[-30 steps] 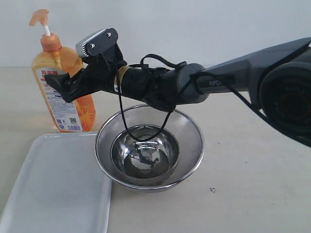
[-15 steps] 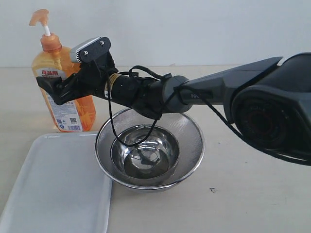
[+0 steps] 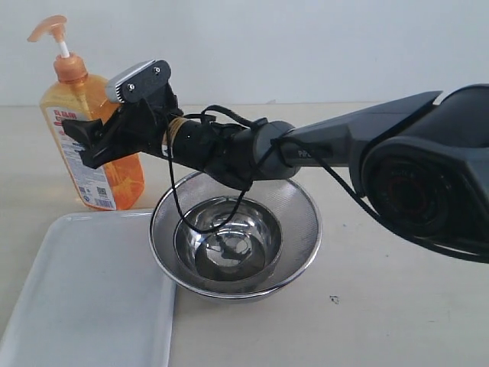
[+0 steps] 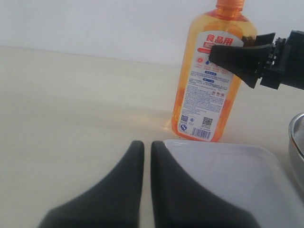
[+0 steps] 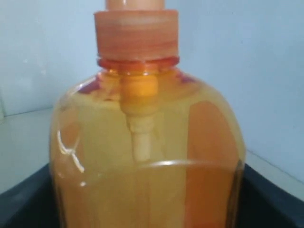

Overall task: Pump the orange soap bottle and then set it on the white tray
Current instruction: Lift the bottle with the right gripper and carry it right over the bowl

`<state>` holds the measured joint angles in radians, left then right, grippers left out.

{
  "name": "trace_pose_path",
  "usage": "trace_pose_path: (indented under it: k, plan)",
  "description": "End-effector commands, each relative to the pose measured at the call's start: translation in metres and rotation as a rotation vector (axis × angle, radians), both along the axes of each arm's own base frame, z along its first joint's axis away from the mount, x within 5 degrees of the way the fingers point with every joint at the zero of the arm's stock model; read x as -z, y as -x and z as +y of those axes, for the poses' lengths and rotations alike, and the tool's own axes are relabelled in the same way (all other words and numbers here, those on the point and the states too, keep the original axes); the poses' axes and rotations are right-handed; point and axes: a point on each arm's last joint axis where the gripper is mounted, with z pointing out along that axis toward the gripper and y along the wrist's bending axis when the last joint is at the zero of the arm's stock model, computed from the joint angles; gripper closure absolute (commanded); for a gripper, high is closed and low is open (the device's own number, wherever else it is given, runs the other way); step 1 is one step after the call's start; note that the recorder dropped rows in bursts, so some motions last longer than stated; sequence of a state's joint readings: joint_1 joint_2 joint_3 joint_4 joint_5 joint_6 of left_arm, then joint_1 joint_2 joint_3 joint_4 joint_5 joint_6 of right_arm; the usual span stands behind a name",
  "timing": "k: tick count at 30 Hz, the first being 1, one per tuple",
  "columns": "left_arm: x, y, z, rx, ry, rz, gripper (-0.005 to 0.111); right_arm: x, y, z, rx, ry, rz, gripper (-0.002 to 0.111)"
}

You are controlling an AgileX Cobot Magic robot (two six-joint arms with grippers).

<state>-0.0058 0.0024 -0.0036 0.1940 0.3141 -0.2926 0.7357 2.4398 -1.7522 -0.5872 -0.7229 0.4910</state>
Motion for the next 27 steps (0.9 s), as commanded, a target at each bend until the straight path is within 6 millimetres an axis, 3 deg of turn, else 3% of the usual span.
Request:
trace_pose_path:
  k: [1,14,19,21,27]
  plan:
    - [0.001,0.000,0.000,0.003,-0.001,0.002,0.102,-0.020,0.002,0.000,-0.012,-0.020,-0.092,0.108]
    - [0.001,0.000,0.000,0.003,-0.001,0.002,0.102,-0.142,0.020,-0.017,0.039,-0.061,-0.253,0.108]
    - [0.001,0.000,0.000,0.003,-0.001,0.002,0.102,-0.159,0.035,-0.018,0.064,0.011,-0.263,0.108]
    - [0.001,0.000,0.000,0.003,-0.001,0.002,0.102,-0.162,0.045,-0.028,0.056,-0.004,-0.248,0.108]
    - [0.001,0.000,0.000,0.003,-0.001,0.002,0.102,-0.183,0.087,-0.083,0.155,-0.011,-0.239,0.108]
